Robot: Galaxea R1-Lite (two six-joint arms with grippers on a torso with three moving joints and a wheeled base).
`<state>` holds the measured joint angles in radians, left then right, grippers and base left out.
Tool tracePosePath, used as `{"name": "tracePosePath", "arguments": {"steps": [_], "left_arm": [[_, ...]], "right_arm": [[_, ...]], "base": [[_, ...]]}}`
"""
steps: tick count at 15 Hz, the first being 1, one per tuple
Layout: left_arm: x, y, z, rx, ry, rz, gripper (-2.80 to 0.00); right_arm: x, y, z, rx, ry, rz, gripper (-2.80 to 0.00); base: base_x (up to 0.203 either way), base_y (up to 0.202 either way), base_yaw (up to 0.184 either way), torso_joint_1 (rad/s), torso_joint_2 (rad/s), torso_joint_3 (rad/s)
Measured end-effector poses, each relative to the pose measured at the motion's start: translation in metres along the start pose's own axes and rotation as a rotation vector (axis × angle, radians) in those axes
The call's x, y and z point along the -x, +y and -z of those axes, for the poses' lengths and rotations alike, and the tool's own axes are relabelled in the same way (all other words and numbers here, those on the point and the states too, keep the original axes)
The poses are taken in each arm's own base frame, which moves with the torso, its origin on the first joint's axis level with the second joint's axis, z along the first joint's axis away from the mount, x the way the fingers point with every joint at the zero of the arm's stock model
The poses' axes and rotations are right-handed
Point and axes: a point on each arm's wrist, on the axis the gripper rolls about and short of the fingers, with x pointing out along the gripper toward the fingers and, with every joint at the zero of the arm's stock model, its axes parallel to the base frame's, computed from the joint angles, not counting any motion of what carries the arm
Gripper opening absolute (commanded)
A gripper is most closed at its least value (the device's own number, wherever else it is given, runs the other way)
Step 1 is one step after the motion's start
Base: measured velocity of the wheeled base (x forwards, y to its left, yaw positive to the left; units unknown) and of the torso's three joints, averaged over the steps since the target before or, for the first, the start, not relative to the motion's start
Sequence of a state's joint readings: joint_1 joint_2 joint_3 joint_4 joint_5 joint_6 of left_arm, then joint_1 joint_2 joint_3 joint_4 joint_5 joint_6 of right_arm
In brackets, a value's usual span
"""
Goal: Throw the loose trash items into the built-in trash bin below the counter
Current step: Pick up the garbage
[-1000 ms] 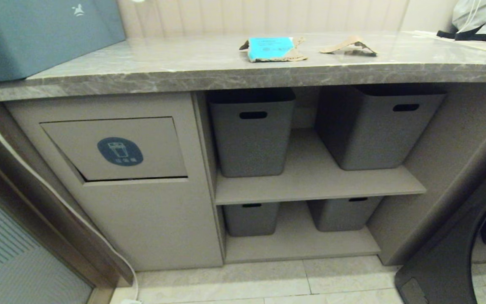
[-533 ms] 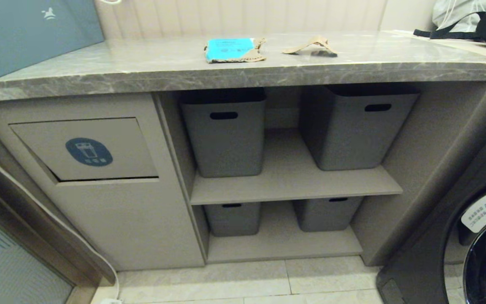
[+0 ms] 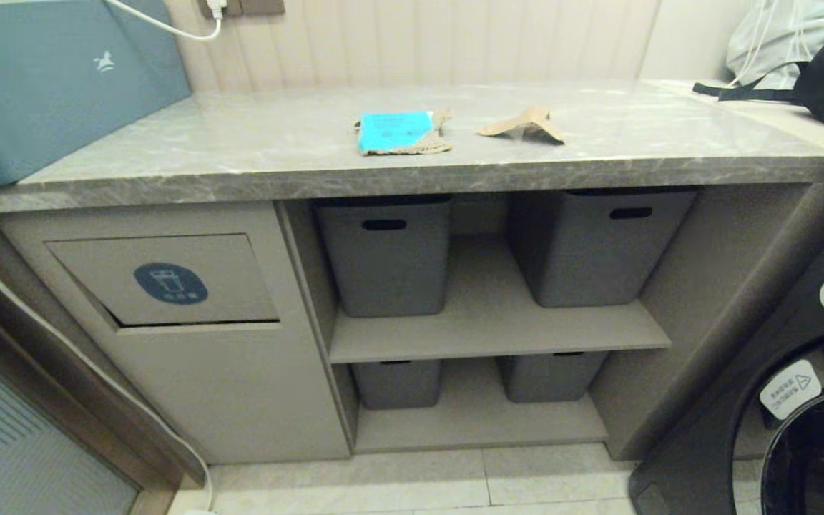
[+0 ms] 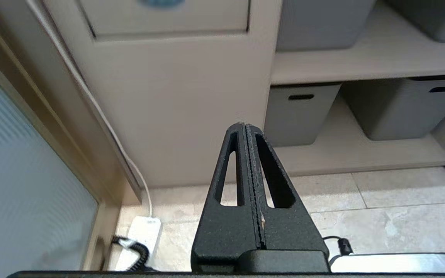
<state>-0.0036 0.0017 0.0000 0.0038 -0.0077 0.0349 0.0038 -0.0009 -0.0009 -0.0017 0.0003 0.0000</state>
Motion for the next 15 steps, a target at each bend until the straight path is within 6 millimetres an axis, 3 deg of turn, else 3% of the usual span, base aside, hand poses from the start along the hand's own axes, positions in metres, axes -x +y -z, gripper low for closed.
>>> {"name": "tracePosePath", "arguments": {"steps": [15], "left_arm": [[0.0, 0.0, 0.0001, -0.012, 0.001, 0.002, -2.8]], "right_arm": [[-0.0001, 0.0, 0.0004, 0.0, 0.002, 0.0, -2.8]], "base": [[0.0, 0.0, 0.0, 0.207, -0.49, -0.282]]}}
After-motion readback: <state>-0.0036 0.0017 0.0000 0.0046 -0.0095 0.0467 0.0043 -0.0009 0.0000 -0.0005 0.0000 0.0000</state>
